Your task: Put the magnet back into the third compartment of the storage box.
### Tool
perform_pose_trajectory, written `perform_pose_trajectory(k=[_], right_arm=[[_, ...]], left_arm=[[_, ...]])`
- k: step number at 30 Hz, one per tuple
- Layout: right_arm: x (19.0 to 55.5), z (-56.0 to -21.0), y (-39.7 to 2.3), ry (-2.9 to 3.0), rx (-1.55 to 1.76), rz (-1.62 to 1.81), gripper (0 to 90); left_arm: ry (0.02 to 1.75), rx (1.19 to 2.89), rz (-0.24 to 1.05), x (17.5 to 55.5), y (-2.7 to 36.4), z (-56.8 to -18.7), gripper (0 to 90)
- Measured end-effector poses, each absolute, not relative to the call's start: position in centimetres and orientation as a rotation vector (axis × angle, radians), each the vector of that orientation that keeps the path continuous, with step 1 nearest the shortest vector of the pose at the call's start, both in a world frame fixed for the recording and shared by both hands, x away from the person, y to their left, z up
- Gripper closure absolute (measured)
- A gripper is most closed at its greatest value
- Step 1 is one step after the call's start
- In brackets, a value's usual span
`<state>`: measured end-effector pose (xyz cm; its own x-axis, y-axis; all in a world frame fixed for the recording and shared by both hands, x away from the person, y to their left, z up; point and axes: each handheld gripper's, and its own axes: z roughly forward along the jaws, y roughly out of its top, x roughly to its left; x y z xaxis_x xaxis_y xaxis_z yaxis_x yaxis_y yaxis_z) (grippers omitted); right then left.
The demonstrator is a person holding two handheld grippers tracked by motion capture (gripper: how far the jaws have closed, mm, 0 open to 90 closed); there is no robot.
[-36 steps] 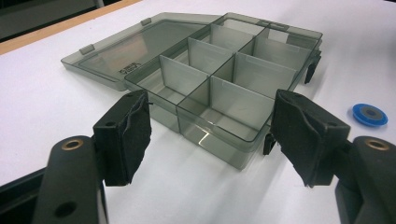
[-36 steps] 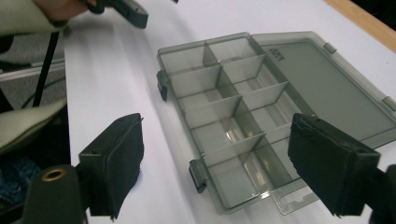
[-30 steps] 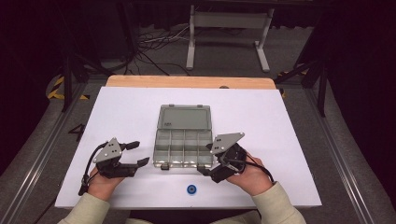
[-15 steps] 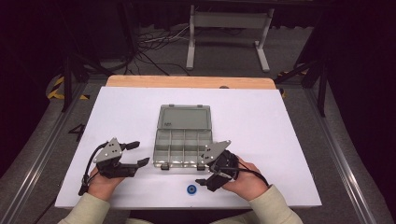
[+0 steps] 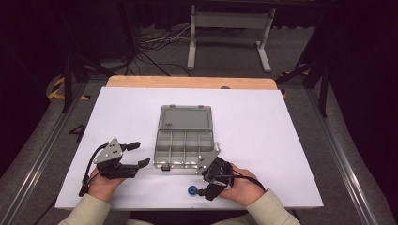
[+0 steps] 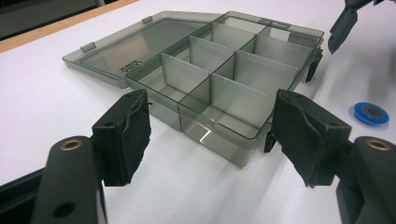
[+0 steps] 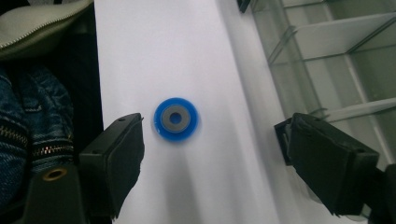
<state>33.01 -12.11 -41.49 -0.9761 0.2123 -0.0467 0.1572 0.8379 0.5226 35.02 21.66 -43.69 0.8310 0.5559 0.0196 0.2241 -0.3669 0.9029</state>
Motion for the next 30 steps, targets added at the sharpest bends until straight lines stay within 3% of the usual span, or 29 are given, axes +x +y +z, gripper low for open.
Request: perform_pose_trajectory(k=[18, 30], right_arm=[[32.4, -43.1, -10.9, 2.989, 0.217, 0.761, 21.1], [32.3, -43.3, -10.4, 2.994, 0.199, 0.79, 46.0]], left_arm=[[0.581, 1.955, 0.385, 35.0, 21.6, -43.7, 29.0], [0.581, 1.956, 0.386, 35.0, 21.6, -43.7, 29.0]])
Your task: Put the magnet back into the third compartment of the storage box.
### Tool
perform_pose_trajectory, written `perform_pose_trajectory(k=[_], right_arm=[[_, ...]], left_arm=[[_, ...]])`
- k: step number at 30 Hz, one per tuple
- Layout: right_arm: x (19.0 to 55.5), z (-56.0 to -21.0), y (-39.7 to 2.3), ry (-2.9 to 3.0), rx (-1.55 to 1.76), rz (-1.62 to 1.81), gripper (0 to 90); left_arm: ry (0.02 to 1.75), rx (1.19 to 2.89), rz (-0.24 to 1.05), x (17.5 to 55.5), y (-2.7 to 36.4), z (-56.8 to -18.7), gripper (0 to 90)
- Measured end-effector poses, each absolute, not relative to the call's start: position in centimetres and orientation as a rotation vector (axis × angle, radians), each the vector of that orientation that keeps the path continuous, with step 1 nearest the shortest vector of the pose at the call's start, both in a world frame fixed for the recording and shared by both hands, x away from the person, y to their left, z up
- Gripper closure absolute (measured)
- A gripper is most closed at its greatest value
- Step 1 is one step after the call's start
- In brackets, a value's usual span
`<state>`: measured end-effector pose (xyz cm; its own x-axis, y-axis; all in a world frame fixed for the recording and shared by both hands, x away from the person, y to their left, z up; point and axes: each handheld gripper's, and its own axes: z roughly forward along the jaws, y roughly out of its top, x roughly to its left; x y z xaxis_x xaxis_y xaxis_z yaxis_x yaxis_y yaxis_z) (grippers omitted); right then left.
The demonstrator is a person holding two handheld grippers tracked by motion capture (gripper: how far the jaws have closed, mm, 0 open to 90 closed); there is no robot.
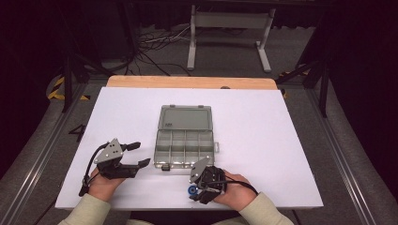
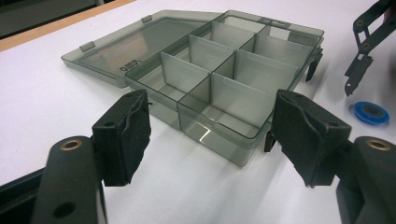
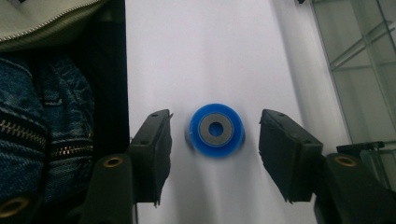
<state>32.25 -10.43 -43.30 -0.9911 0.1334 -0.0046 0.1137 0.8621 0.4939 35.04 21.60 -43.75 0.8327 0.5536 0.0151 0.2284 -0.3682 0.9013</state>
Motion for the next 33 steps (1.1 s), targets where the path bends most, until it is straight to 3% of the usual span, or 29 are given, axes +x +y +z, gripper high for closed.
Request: perform_pose_trajectory(k=[16, 33], right_arm=[[32.2, -43.8, -9.9, 2.983, 0.187, 0.774, 61.7], [32.3, -42.3, -10.0, 2.974, 0.186, 0.811, 62.8]], left_arm=[[0.578, 1.961, 0.389, 35.1, 21.5, -43.8, 29.0], [0.584, 1.955, 0.385, 35.1, 21.7, -43.8, 28.9]])
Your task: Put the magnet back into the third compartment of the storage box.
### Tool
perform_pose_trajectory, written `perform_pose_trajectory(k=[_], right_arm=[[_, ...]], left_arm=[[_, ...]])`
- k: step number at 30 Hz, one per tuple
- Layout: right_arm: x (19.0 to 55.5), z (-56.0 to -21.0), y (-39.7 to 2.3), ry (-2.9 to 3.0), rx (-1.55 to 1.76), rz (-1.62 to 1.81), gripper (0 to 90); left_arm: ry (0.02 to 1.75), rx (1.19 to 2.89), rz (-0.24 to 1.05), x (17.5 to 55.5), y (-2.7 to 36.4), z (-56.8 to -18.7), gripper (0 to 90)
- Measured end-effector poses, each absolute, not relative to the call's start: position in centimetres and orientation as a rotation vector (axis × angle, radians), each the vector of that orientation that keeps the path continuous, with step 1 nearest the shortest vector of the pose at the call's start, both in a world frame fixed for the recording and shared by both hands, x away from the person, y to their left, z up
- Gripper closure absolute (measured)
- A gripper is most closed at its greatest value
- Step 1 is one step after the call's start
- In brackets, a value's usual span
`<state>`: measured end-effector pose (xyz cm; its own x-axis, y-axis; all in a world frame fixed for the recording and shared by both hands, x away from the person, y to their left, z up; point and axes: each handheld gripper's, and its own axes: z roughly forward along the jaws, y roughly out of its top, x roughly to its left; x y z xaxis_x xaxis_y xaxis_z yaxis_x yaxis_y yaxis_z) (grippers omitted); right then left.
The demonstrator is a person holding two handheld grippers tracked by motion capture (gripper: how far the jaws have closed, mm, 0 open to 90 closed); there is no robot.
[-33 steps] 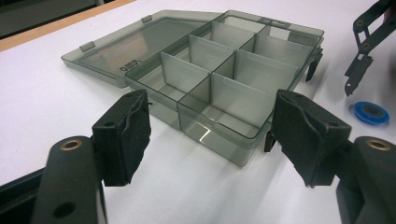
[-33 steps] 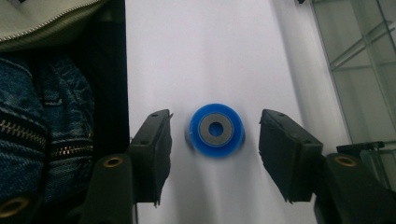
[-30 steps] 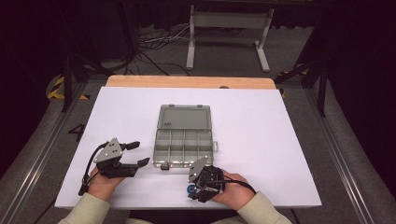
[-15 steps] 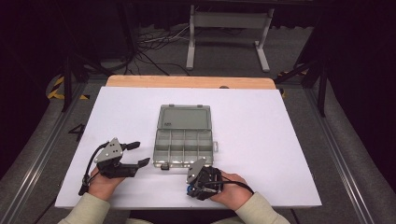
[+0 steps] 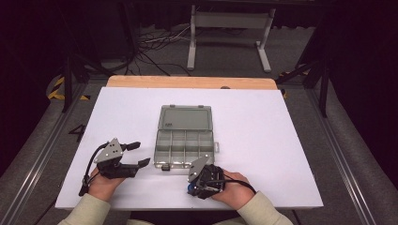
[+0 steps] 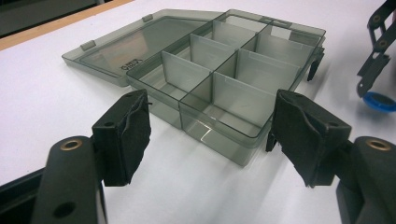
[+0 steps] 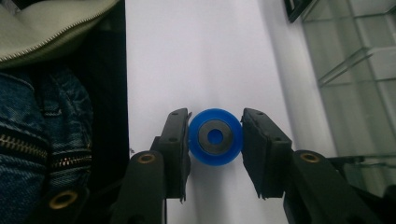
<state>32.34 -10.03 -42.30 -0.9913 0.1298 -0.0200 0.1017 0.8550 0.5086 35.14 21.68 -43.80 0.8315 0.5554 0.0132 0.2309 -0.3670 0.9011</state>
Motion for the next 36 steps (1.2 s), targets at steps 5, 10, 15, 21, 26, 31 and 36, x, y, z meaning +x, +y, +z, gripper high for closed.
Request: perform_pose_trajectory(k=[5, 10, 15, 21, 26, 31, 36], right_arm=[[32.7, -41.2, -10.0, 2.956, 0.181, 0.815, 62.8], [33.1, -40.1, -10.1, 2.948, 0.179, 0.807, 62.8], [33.5, -38.9, -10.2, 2.93, 0.187, 0.824, 62.8], [33.9, -38.0, -10.4, 2.917, 0.184, 0.822, 62.8], [34.2, -37.1, -10.7, 2.902, 0.199, 0.84, 62.8], [34.8, -36.7, -10.8, 2.888, 0.211, 0.845, 62.8], [35.9, -36.1, -10.8, 2.869, 0.244, 0.853, 62.8]], left_arm=[[0.581, 1.954, 0.385, 35.1, 21.6, -43.8, 28.8], [0.579, 1.951, 0.389, 35.1, 21.8, -43.8, 28.8], [0.578, 1.951, 0.389, 35.1, 21.7, -43.8, 28.7], [0.579, 1.951, 0.389, 35.1, 21.8, -43.8, 28.7], [0.579, 1.951, 0.39, 35.1, 21.8, -43.8, 28.7], [0.578, 1.951, 0.388, 35.1, 21.7, -43.8, 28.7], [0.578, 1.95, 0.388, 35.1, 21.8, -43.8, 28.7]])
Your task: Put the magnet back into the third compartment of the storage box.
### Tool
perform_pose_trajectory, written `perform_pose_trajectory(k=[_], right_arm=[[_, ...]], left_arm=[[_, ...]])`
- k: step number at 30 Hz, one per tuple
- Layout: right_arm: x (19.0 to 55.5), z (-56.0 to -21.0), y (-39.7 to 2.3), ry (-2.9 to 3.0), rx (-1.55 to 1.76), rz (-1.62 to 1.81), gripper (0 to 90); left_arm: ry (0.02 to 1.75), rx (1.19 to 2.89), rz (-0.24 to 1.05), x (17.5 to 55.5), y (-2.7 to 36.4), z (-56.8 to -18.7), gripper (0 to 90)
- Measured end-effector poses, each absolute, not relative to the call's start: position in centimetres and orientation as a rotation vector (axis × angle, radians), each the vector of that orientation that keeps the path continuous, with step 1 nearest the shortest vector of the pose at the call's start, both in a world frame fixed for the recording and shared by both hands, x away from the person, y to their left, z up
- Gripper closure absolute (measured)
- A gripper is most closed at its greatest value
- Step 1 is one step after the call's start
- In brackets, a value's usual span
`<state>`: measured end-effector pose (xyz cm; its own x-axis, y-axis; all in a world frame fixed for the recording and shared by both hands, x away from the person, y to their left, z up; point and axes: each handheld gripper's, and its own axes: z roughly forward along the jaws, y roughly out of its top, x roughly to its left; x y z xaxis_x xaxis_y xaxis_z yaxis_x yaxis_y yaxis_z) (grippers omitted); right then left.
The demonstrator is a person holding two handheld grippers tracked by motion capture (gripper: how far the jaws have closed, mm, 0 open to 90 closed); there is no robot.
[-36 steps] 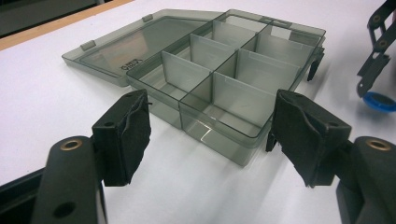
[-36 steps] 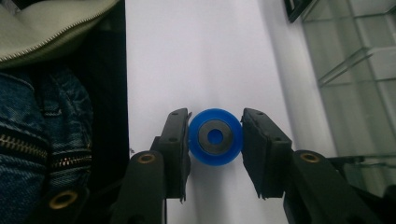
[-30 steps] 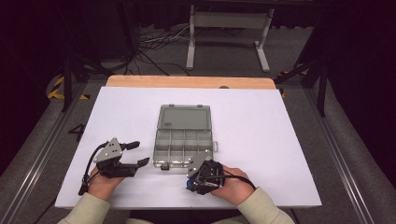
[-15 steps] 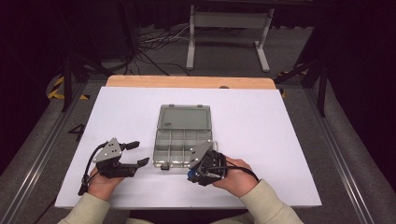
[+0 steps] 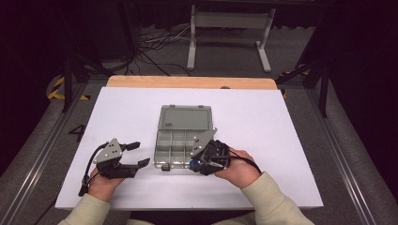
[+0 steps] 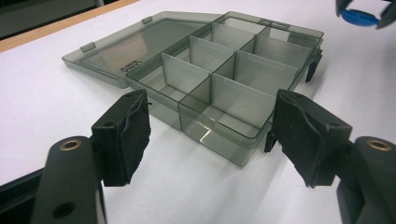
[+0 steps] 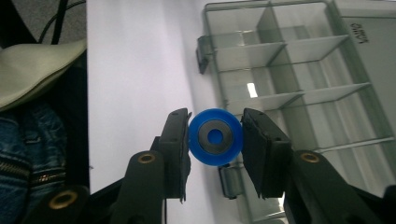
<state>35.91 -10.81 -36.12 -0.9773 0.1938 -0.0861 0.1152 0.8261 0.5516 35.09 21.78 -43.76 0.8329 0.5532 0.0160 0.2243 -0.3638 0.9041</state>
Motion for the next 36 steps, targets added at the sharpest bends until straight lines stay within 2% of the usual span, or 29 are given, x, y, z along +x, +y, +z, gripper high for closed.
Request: perform_pose_trajectory(k=[16, 36], right_arm=[[39.0, -35.2, -10.4, 2.814, 0.323, 0.832, 62.8], [43.5, -35.9, -10.3, 2.779, 0.456, 0.823, 62.8]], left_arm=[[0.573, 1.951, 0.386, 35.1, 21.8, -43.8, 28.7], [0.576, 1.95, 0.377, 35.2, 21.7, -43.9, 28.6]])
